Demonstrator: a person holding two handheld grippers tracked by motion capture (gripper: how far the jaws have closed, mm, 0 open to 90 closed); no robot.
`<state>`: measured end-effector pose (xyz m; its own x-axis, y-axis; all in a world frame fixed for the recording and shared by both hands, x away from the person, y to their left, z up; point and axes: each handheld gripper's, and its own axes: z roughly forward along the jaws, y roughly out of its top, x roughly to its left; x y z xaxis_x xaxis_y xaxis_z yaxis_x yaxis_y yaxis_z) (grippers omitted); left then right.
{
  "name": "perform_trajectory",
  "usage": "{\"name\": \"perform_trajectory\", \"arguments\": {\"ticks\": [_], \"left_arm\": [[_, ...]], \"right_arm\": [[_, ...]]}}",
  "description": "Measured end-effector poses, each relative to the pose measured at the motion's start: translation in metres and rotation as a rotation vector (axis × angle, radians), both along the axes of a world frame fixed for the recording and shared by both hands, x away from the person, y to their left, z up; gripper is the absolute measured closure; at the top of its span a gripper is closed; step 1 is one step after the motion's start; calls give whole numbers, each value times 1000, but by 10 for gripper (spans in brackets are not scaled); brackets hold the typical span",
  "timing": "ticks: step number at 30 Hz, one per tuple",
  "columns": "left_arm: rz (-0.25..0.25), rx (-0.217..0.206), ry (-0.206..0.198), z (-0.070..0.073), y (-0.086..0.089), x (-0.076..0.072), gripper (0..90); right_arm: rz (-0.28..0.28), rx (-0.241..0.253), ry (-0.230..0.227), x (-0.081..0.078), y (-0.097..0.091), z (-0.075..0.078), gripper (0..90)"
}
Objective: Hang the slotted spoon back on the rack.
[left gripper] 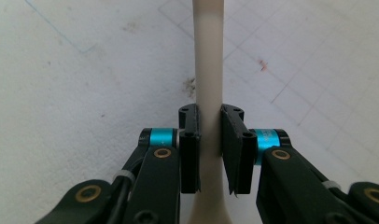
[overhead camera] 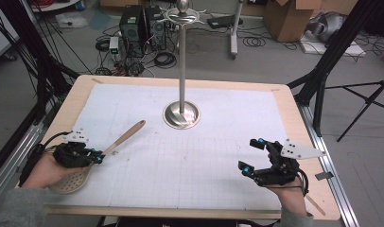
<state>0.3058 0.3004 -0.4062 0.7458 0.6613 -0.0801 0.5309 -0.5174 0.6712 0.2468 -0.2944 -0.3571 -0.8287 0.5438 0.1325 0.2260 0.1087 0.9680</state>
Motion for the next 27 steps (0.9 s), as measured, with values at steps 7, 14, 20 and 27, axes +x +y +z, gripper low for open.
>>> {"name": "perform_trajectory", "arguments": {"ticks": [7,14,20,27], "left_arm": [[-19,-28,-54,16,-6,-3,776],[-9,-58,-110,29,-8,-4,777],[1,-85,-130,36,-7,-5,777],[-5,-110,-152,45,-10,-4,777]], "right_arm": [[-5,1,-7,-1,-2,1,96],[-7,5,-6,-2,-3,1,96],[-9,5,-11,-2,-4,2,96],[-6,5,-2,-2,-3,1,96]]}}
